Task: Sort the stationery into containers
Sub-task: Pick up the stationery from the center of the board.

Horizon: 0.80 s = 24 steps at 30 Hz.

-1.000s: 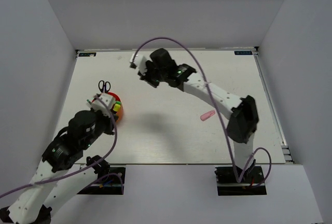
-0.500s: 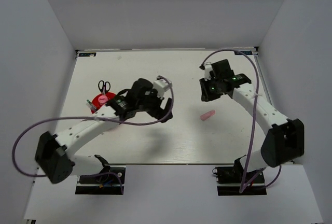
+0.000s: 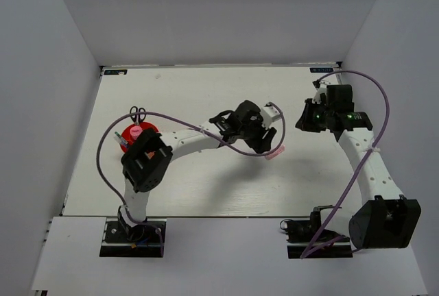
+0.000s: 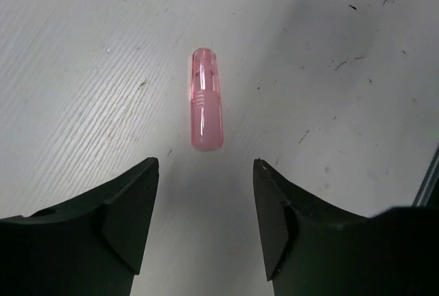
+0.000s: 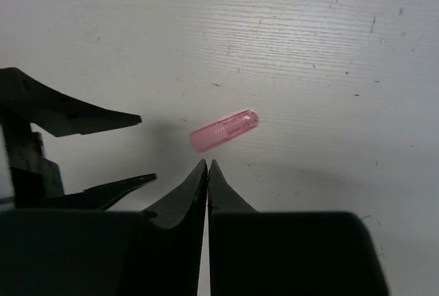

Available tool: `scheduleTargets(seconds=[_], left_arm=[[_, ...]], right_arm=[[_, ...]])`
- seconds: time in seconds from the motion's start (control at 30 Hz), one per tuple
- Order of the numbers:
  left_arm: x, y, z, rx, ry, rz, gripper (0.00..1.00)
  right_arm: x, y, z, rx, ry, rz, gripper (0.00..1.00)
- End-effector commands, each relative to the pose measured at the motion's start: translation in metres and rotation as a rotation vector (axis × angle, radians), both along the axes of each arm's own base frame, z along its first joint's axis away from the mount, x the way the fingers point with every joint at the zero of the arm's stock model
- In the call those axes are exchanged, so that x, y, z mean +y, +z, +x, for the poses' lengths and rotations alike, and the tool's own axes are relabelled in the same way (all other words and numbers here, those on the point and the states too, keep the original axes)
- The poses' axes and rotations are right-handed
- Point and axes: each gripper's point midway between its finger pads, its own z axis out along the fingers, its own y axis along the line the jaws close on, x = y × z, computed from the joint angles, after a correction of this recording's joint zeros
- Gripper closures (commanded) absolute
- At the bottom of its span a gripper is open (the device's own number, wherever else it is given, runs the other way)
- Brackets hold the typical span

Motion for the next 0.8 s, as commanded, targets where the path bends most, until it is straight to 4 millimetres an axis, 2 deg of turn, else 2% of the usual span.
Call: scheduleTargets(seconds=[0.0, 0.03, 0.1, 0.13, 0.2, 0.27, 0.3, 0.53, 0.77], left_arm=[[-0.031, 0.022, -0.001, -0.079, -0.053, -0.042, 0.32], [-0.039, 0.023, 0.002, -0.125, -0.081, -0.032, 0.29], [-0.043, 0.006, 0.008, -0.125, -0.066, 0.002, 0.28], [-0.05, 0.013, 0.01, -0.142, -0.069, -0.009, 0.27], [-0.055, -0.004, 0.013, -0.148, -0.057, 0.023, 0.25], [-0.06, -0.005, 0.018, -0.173, -0.039, 0.032, 0.25], [-0.064, -0.013, 0.018, -0.18, -0.036, 0.035, 0.25], [-0.07, -0.042, 0.03, -0.228, 0.007, 0.094, 0.25], [-0.076, -0.047, 0.031, -0.206, 0.004, 0.094, 0.25]], right_arm=[[-0.002, 0.011, 0.003, -0.039, -0.009, 0.053, 0.96], [-0.006, 0.013, 0.002, -0.039, -0.022, 0.06, 0.96], [-0.006, 0.018, 0.002, -0.054, -0.022, 0.065, 0.96], [-0.008, 0.017, 0.002, -0.057, -0.026, 0.066, 0.95], [-0.01, 0.02, 0.002, -0.067, -0.031, 0.07, 0.95], [-0.008, 0.022, 0.001, -0.071, -0.024, 0.081, 0.95], [-0.017, 0.021, 0.003, -0.071, -0.05, 0.078, 0.95], [-0.016, 0.023, 0.001, -0.068, -0.039, 0.11, 0.95], [-0.017, 0.023, 0.001, -0.063, -0.036, 0.131, 0.95]])
